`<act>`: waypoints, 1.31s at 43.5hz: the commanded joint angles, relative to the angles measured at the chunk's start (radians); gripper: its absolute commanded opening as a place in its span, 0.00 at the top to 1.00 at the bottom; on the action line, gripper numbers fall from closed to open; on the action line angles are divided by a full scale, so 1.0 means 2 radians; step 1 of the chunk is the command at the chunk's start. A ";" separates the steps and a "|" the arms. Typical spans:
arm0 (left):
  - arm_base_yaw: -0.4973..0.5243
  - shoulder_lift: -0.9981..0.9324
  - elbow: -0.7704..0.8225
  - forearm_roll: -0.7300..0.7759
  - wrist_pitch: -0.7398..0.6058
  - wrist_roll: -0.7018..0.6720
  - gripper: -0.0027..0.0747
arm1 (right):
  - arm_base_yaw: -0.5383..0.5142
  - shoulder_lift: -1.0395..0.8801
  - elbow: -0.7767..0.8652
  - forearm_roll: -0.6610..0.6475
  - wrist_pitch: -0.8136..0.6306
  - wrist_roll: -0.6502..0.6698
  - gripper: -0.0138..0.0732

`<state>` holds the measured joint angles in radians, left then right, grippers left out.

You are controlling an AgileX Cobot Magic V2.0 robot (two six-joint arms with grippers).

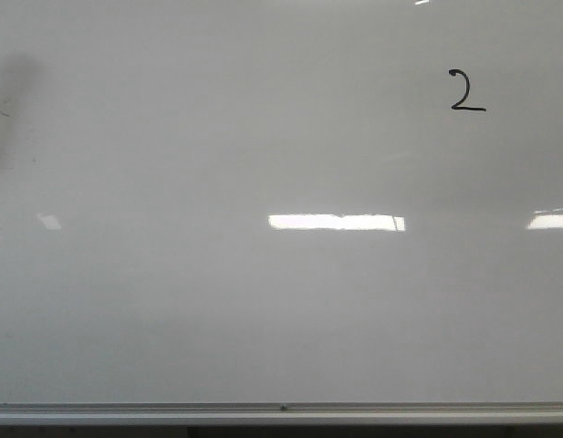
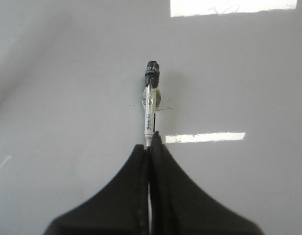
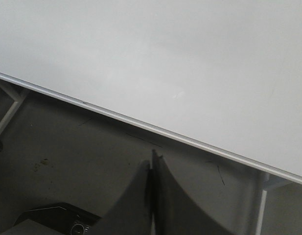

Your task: Write number 2 on whiteboard

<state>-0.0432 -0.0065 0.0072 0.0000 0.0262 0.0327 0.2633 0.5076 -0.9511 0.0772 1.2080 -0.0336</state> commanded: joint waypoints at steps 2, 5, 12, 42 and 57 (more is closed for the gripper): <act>0.000 -0.008 0.003 0.000 -0.043 0.001 0.99 | -0.002 0.003 -0.015 -0.003 -0.030 0.000 0.92; 0.000 -0.008 0.003 0.000 -0.043 0.001 0.99 | -0.002 0.003 -0.015 -0.003 -0.030 0.000 0.92; 0.000 -0.008 0.003 0.000 -0.043 0.001 0.99 | -0.002 0.003 -0.015 -0.003 -0.030 0.000 0.92; 0.000 -0.007 0.003 0.000 -0.043 0.001 0.99 | -0.041 -0.053 0.045 -0.023 -0.135 -0.010 0.92; 0.000 -0.007 0.003 0.000 -0.043 0.001 0.99 | -0.125 -0.217 0.323 -0.023 -0.469 -0.010 0.92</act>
<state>-0.0432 -0.0065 0.0072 0.0000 0.0257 0.0327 0.0412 0.1125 -0.3990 0.0419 0.4910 -0.0421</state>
